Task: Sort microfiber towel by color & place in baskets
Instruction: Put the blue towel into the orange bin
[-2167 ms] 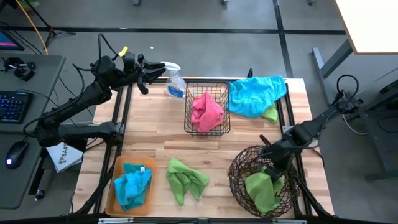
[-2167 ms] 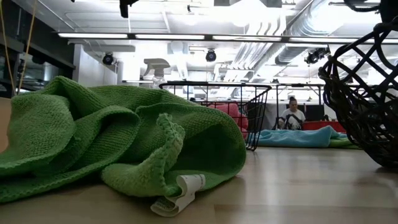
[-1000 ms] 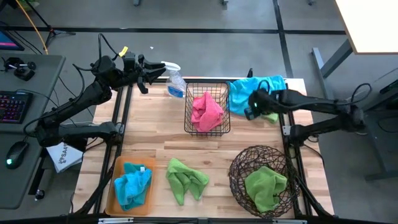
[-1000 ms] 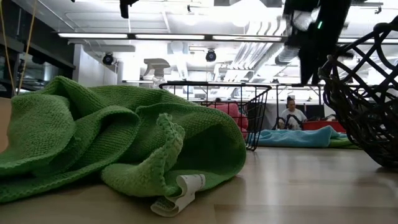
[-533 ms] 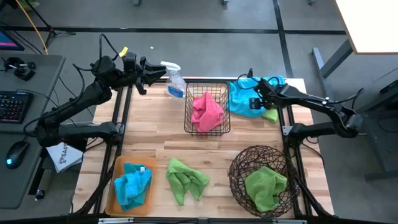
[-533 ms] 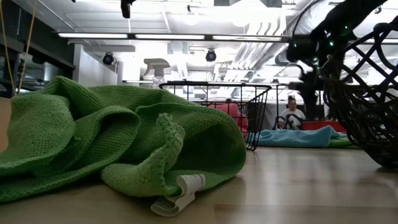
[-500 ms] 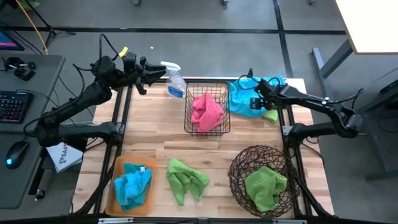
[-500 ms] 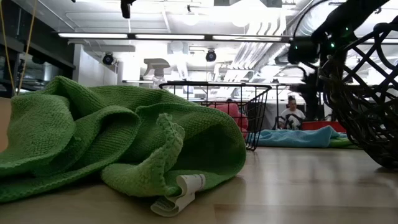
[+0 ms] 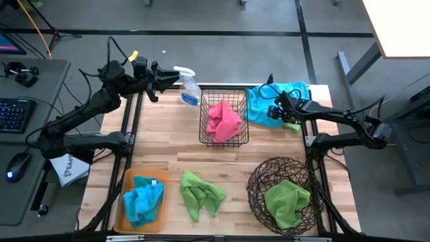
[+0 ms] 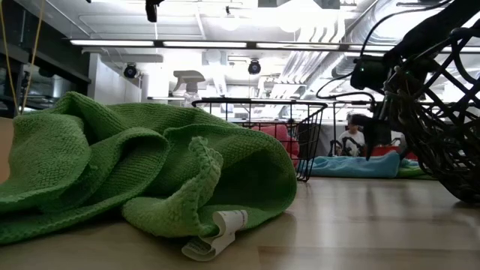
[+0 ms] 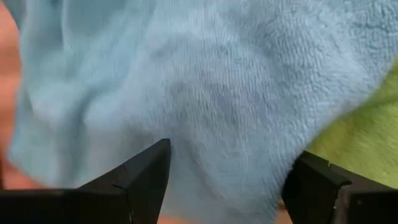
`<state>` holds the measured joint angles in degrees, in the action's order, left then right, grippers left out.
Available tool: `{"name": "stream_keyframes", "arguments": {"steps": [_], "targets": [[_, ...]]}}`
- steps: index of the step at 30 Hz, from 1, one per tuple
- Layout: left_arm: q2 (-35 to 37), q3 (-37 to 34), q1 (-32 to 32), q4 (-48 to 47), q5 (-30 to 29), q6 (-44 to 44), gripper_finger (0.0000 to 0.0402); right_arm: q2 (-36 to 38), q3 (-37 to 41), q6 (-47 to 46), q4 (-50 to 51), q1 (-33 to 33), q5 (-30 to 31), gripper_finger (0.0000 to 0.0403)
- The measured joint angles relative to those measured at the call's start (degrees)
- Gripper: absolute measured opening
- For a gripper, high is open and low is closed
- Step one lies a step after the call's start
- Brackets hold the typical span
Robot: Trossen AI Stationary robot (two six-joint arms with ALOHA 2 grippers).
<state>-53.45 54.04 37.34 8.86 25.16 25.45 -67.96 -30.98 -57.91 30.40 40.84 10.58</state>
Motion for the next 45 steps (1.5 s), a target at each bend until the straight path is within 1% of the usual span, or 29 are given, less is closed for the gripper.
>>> {"name": "stream_keyframes", "arguments": {"steps": [3,5,6,7,9,10,11,13,15,17,20,24,28,31,33,35,38,41,45], "targets": [[0.0,0.0,0.0,0.0,0.0,0.0,0.0120,0.0,0.4,-1.2,-1.7,0.0,1.7,0.0252],[0.0,0.0,0.0,-0.1,0.0,0.0,0.0120,0.0,0.0,0.0,-1.5,0.0,1.9,0.0222],[0.0,0.0,0.0,-0.1,0.1,0.0,0.0120,0.0,-0.5,1.1,-1.2,0.0,1.5,0.0197],[0.0,0.0,0.0,-0.1,0.2,0.0,0.0120,0.2,-1.2,1.9,-0.9,-0.3,1.3,0.0162],[0.0,0.0,0.0,-0.1,0.2,-0.1,0.0120,1.1,-3.1,3.7,-0.1,-1.3,1.1,0.0075],[0.0,0.0,0.0,-0.1,0.2,-0.2,0.0120,1.9,-4.3,5.2,0.0,-1.8,1.1,0.0038],[0.0,0.0,0.0,-0.1,0.2,-0.6,0.0120,2.8,-5.8,6.9,0.2,-2.4,1.0,0.0021],[0.0,0.0,0.0,-0.1,0.2,-1.5,0.0120,4.7,-9.7,8.7,0.7,-3.6,0.9,0.0023],[0.0,0.0,0.0,-0.1,0.0,-2.0,0.0120,7.0,-14.1,11.4,1.6,-4.8,0.9,0.0013],[0.0,0.0,0.0,-0.1,0.0,-2.0,0.0120,9.0,-19.6,15.3,1.4,-6.4,1.1,0.0005],[0.0,0.0,0.0,-0.1,-0.1,-2.7,0.0120,11.1,-28.5,22.0,1.4,-9.1,2.5,0.0005],[0.0,0.0,0.0,-0.1,-0.2,-3.2,0.0119,11.4,-39.5,28.6,1.3,-13.0,3.0,0.0003],[0.0,0.0,0.0,-0.1,-0.2,-3.5,0.0119,10.4,-46.7,31.3,1.1,-18.1,2.9,0.0002],[0.0,0.0,0.0,0.5,-0.2,-2.8,0.0119,8.6,-48.7,31.5,0.3,-22.4,2.8,0.0001],[-0.5,0.0,-0.1,3.1,-1.5,-0.3,0.0119,7.0,-48.9,31.6,-2.0,-25.3,2.6,0.0001],[-1.3,0.1,-1.2,5.5,-3.4,2.2,0.0121,4.9,-48.9,32.2,-4.5,-27.9,1.9,0.0001],[-3.0,0.1,-3.8,8.1,-3.8,3.4,0.0136,0.9,-48.9,33.0,-8.7,-30.9,-0.3,0.0001],[-5.3,1.2,-7.7,7.8,-3.3,1.6,0.0161,-2.7,-48.9,34.2,-13.9,-32.7,-4.5,0.0001],[-9.0,3.8,-12.9,6.1,-3.2,-5.2,0.0203,-6.5,-48.9,35.0,-19.6,-33.8,-10.8,0.0000]]}}
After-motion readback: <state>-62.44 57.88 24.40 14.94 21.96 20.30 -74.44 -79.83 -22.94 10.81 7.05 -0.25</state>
